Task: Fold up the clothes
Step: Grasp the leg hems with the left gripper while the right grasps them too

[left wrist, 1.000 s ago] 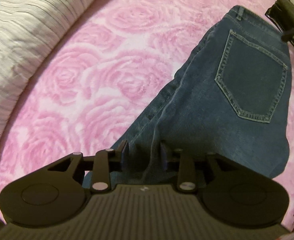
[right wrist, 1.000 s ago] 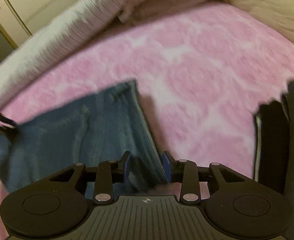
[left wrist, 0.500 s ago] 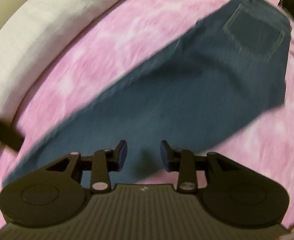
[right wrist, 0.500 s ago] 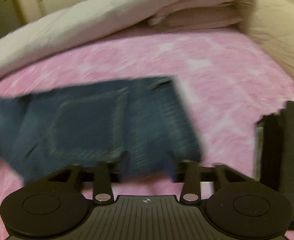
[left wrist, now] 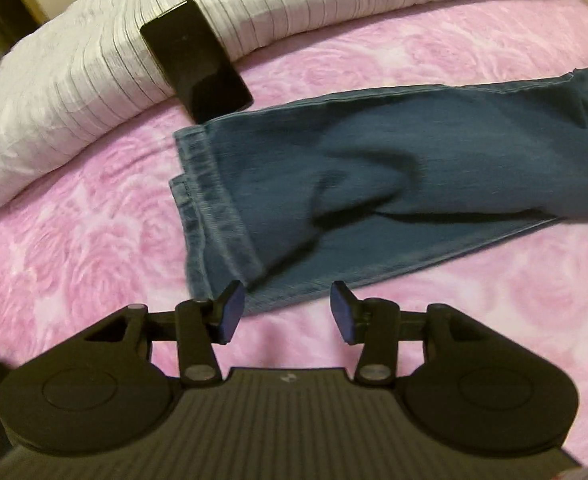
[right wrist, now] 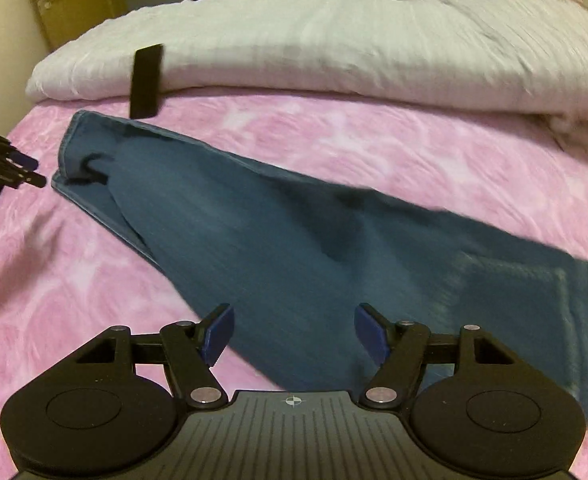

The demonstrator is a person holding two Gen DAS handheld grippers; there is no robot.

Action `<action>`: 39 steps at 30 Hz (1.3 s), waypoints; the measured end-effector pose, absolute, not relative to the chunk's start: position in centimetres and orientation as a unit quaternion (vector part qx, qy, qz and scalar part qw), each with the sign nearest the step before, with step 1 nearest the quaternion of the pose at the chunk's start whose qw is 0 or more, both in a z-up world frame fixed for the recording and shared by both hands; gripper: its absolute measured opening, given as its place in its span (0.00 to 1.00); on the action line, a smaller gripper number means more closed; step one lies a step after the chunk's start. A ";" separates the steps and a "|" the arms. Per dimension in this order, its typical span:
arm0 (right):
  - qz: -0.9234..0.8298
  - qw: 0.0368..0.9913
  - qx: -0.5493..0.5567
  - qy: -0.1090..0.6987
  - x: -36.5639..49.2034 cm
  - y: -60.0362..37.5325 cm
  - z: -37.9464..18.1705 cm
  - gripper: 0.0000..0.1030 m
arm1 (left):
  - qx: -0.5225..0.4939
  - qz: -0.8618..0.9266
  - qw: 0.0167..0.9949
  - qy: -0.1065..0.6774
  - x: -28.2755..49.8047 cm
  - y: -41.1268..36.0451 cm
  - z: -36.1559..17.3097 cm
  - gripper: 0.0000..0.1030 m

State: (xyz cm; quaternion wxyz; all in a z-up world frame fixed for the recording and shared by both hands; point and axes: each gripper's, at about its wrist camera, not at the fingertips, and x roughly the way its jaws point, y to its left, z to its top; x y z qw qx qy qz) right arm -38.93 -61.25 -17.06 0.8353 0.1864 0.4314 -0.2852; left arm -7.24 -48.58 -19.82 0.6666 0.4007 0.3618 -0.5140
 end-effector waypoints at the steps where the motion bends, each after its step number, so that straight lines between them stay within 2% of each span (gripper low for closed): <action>1: -0.289 0.834 0.185 0.432 -37.3 -60.5 -17.3 0.66 | 0.395 -0.530 0.661 0.356 -6.2 -48.5 -20.4 0.41; 3: -0.292 0.830 0.186 0.437 -34.3 -59.1 -18.1 0.66 | 0.383 -0.559 0.650 0.345 -4.5 -48.4 -21.5 0.41; 5: -0.297 0.821 0.193 0.449 -31.5 -57.9 -19.3 0.66 | 0.368 -0.587 0.634 0.343 -2.9 -48.6 -22.8 0.37; 6: -0.295 0.817 0.196 0.454 -30.2 -57.2 -19.7 0.66 | 0.361 -0.599 0.623 0.352 -2.4 -48.7 -23.5 0.26; 7: -0.291 0.815 0.200 0.459 -29.1 -56.5 -20.1 0.66 | 0.353 -0.610 0.611 0.361 -1.8 -48.8 -24.1 0.07; 8: -0.285 0.814 0.199 0.465 -28.1 -55.8 -20.4 0.66 | 0.348 -0.620 0.597 0.371 -1.4 -48.8 -24.3 0.05; 16: -0.245 0.822 0.159 0.490 -24.0 -53.0 -21.1 0.66 | 0.299 -0.640 0.554 0.441 7.3 -46.4 -18.8 0.03; 17: -0.246 0.821 0.162 0.490 -23.8 -53.2 -21.3 0.66 | 0.310 -0.622 0.569 0.440 8.1 -46.6 -19.1 0.00; 21: -0.250 0.814 0.176 0.493 -23.0 -53.9 -22.0 0.66 | 0.328 -0.584 0.596 0.442 9.3 -47.3 -20.4 0.00; 23: -0.243 0.817 0.177 0.492 -22.8 -54.1 -22.0 0.66 | 0.317 -0.586 0.597 0.447 9.1 -47.6 -20.8 0.02; 25: -0.239 0.820 0.166 0.494 -22.9 -54.3 -21.9 0.66 | 0.306 -0.589 0.597 0.451 8.8 -47.9 -21.2 0.10; 27: -0.242 0.818 0.166 0.495 -23.1 -54.9 -22.1 0.66 | 0.295 -0.591 0.597 0.455 8.6 -48.2 -21.6 0.14; 33: -0.254 0.821 0.145 0.491 -22.3 -58.6 -22.8 0.66 | 0.231 -0.575 0.620 0.481 8.4 -51.4 -23.3 0.24; 36: -0.246 0.825 0.096 0.500 -21.0 -60.9 -23.8 0.66 | 0.225 -0.553 0.625 0.503 8.2 -53.5 -25.2 0.22; 37: -0.245 0.822 0.084 0.507 -20.7 -61.9 -24.3 0.66 | 0.229 -0.550 0.626 0.503 7.9 -53.9 -25.7 0.11; 39: -0.250 0.815 0.075 0.517 -20.2 -64.0 -25.1 0.66 | 0.229 -0.568 0.632 0.475 7.2 -54.1 -25.2 0.07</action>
